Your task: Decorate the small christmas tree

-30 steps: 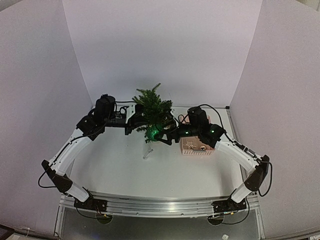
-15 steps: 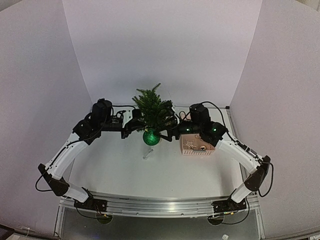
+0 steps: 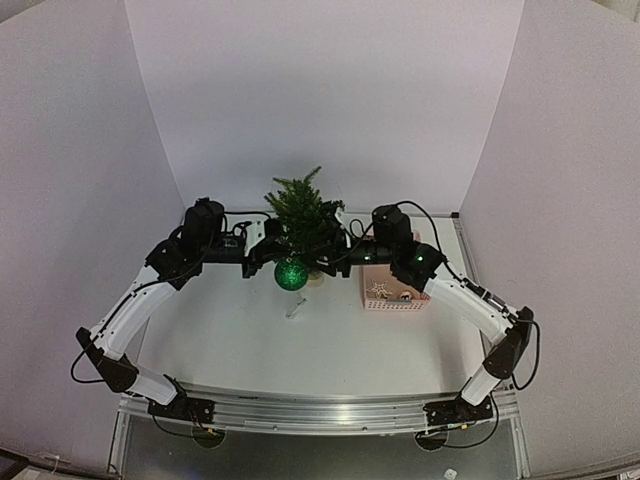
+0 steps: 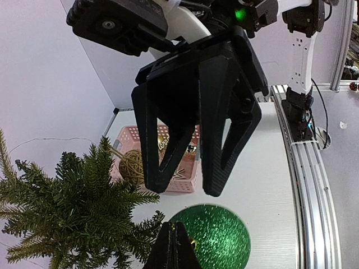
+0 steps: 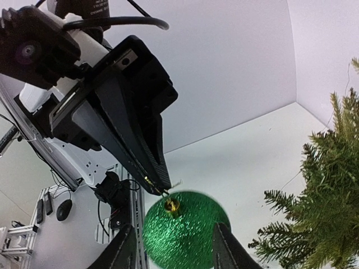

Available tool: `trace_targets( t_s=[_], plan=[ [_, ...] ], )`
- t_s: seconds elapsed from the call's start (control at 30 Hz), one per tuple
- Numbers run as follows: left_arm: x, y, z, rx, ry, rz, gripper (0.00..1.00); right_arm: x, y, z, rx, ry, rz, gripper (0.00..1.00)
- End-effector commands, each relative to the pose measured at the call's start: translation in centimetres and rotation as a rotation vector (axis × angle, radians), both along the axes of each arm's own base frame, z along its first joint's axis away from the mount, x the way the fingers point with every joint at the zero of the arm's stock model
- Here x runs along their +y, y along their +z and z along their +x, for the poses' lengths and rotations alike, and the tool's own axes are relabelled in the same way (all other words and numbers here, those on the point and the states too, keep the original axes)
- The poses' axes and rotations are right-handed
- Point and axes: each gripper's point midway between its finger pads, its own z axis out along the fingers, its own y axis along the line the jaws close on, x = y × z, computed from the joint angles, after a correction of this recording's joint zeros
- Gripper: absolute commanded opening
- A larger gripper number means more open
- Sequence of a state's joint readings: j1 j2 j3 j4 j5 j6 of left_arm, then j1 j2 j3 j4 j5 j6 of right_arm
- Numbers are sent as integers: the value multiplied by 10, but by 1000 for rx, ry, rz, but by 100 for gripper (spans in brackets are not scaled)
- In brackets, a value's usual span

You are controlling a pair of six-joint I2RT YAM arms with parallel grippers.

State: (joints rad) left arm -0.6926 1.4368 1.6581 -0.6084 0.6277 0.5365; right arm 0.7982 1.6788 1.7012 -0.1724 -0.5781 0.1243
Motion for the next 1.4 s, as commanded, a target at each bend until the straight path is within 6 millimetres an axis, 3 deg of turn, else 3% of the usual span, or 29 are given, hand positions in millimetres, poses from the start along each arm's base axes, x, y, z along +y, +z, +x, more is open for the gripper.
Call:
trace_targets(
  t_s=[0.0,0.2,0.87,1.37],
  plan=[
    [6,15,-9,-33,-17,-15,0,10,13,0,-84,41,60,38],
    [4,18,-9,-34,-29,-24,0,14,9,-5,-66,90,62,43],
    [-1,17,-8,-24,-47,-34,0,27,-1,-4,-16,140,60,33],
    [-1,17,-7,-33,-46,-33,0,35,2,-3,0,170,81,17]
  ],
)
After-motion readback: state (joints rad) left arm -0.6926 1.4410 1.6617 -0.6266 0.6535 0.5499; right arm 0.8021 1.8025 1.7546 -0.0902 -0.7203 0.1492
